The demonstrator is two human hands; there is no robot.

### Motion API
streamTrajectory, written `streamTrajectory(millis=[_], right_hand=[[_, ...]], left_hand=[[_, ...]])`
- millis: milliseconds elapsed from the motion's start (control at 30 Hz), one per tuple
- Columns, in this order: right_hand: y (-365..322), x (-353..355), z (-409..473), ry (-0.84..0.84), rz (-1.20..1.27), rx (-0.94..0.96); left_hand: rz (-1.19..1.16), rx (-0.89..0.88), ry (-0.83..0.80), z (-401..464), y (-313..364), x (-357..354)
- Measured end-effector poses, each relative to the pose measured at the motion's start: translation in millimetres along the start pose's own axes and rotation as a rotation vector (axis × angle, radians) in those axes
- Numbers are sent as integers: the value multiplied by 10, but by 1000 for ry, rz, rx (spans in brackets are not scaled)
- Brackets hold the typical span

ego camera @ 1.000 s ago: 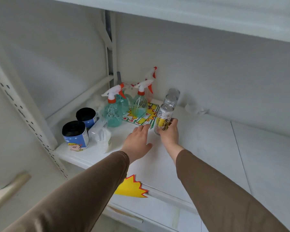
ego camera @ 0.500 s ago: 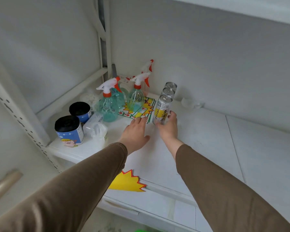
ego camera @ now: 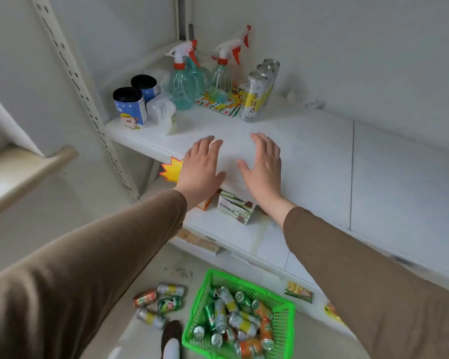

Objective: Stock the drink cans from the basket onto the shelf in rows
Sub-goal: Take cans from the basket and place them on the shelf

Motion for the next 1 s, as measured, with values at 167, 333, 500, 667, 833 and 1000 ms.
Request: streamTrajectory(millis=[167,333,500,667,833,1000], right_hand=[[-126,33,-990,-33,-64,220],[108,-408,-1960,-156,-55,299],[753,-1247,-3025,-369,-22,75],[1446,-2055,-3912,-557,-64,-110],[2186,-2812,-4612,-684,-95,-334],[2756,-3659,-5160,-814,-27,-552]], left_hand=[[25,-48,58,-995,167,-203],[51,-42,-98,-1930,11,-843],[39,77,-302,-2864,-328,-1895],[-17,157,-480,-3553,-494,-3022],[-57,215,-625,-3934,-569,-4110],[-77,241,-712,-4124,-728,-5085]])
Point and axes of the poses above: each hand's wrist, its own z-axis towards the middle knuckle, its own x-axis out of the back of the hand, y = z × x, the point moved 4 cm from there along z, towards the middle knuckle, and after that the axes turned 3 degrees about -y, right-handed, at the moved point
